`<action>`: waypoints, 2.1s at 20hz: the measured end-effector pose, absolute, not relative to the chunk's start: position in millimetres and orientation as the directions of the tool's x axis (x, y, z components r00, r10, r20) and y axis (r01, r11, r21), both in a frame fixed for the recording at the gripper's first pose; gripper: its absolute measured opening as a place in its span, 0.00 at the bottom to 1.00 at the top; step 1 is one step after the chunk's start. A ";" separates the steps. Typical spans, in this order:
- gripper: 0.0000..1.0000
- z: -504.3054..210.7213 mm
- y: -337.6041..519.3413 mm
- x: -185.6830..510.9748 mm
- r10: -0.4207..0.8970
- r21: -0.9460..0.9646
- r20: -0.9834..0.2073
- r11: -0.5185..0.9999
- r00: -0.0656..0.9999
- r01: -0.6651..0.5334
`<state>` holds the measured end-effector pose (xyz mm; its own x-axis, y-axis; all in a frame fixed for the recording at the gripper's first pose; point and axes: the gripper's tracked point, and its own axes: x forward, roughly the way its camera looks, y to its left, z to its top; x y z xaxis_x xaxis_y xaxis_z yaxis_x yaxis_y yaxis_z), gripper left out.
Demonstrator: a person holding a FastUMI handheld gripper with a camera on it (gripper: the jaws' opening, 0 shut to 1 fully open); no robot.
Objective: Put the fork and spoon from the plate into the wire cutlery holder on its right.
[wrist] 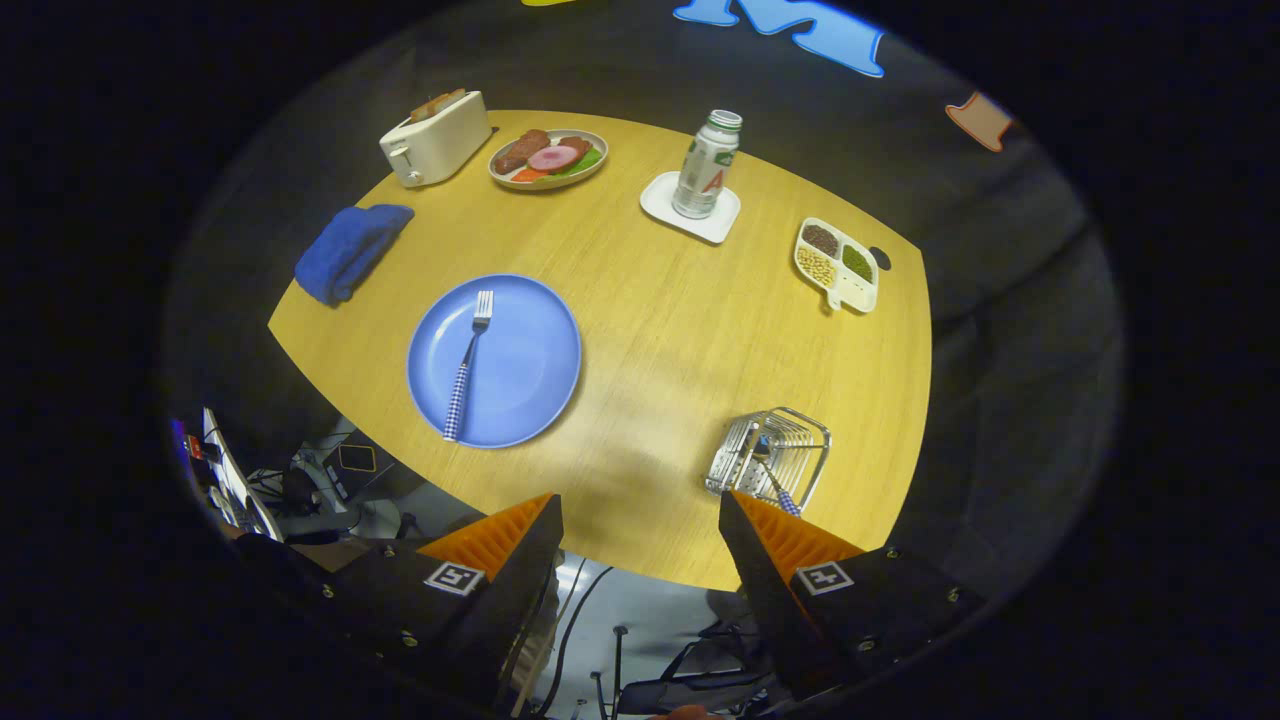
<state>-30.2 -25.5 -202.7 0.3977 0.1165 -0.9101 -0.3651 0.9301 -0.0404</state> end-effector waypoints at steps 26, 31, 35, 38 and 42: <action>0.88 -343.6 160.3 19.3 0.234 0.162 -0.964 0.895 0.129 -0.417; 0.30 -359.0 162.2 10.5 0.226 0.171 -0.970 0.892 0.086 -0.419; 0.07 -359.7 153.8 16.3 0.210 0.147 -0.973 0.890 0.100 -0.432; 0.07 -347.3 144.1 11.1 0.210 0.148 -0.974 0.875 0.087 -0.461; 0.07 -321.5 130.7 4.3 0.267 0.216 -0.962 0.861 0.048 -0.460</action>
